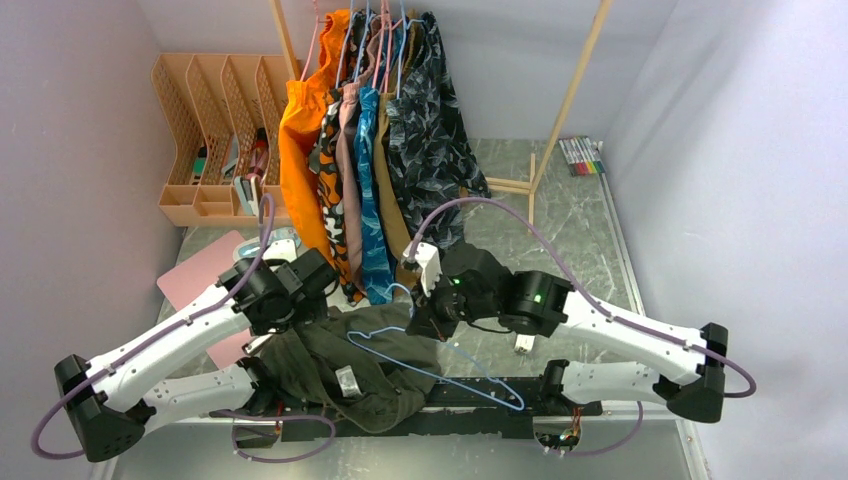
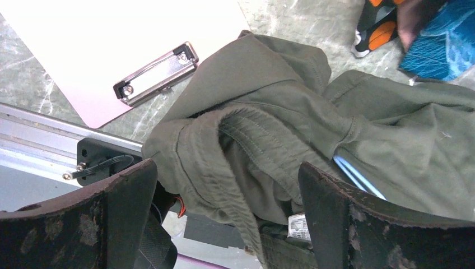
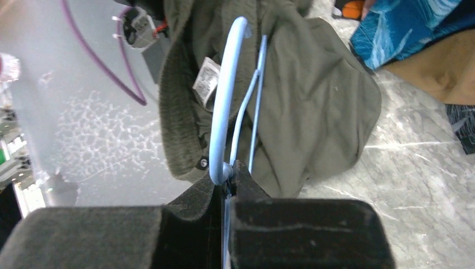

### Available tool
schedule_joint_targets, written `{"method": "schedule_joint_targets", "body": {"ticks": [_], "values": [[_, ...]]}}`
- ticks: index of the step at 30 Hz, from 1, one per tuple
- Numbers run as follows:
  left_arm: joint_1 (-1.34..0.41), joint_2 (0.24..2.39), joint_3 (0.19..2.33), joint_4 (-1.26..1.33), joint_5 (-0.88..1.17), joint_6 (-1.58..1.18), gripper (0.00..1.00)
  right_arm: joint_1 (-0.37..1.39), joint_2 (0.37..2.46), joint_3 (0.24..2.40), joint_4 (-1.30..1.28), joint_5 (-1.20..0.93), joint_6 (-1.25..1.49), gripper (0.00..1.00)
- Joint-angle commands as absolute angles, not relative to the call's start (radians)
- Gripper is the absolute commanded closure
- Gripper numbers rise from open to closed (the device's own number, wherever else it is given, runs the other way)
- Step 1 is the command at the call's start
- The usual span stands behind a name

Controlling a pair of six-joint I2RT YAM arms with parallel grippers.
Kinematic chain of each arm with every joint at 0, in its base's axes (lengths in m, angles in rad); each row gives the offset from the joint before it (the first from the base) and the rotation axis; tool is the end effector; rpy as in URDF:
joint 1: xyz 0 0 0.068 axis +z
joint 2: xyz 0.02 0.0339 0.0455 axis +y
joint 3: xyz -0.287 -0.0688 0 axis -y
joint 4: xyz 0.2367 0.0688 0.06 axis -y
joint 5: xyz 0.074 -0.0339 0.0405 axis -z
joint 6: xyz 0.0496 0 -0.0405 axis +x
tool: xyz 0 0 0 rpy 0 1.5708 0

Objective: Place the shorts on the hanger
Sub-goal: Hang the shorts on the hanger.

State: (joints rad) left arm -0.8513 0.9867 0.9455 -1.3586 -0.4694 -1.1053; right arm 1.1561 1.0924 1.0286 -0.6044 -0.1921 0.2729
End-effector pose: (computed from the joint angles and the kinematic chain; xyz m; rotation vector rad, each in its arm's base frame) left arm 0.0965 -0.0761 0.2866 -0.3901 2.6258 0.1657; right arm 0.0817 0.2090 0.3371 -1.1328 2.1326 0.9416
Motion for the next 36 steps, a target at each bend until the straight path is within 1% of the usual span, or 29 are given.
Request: {"method": "schedule_joint_targets", "body": {"ticks": [1,6,13,15,22,26,31,36], "values": [[-0.843,0.975,1.004,-1.347,-0.506,-1.091,0.00,1.164,1.039,1.091,-0.567,-0.294,0.288,1.00],[-0.842,0.955,1.077,-1.400,-0.568,-1.112,0.01,1.165,1.051,1.087,-0.450,-0.366,0.310,1.00],[-0.841,0.867,1.114,-1.401,-0.595,-1.129,0.03,1.165,1.117,1.051,-0.331,-0.293,0.320,1.00],[-0.842,0.853,1.123,-1.401,-0.595,-1.132,0.03,1.165,1.143,1.033,-0.291,-0.302,0.324,1.00],[-0.842,0.831,1.140,-1.401,-0.601,-1.123,0.04,1.166,1.245,1.023,-0.261,-0.394,0.312,1.00],[-0.842,0.816,1.126,-1.399,-0.605,-1.136,0.04,1.167,1.273,1.010,-0.226,-0.524,0.310,1.00],[-0.842,0.809,1.109,-1.399,-0.599,-1.142,0.03,1.170,1.342,0.927,-0.066,-0.576,0.358,1.00],[-0.842,0.795,1.101,-1.398,-0.590,-1.140,0.03,1.204,1.379,0.835,0.242,-0.478,0.430,1.00]]}}
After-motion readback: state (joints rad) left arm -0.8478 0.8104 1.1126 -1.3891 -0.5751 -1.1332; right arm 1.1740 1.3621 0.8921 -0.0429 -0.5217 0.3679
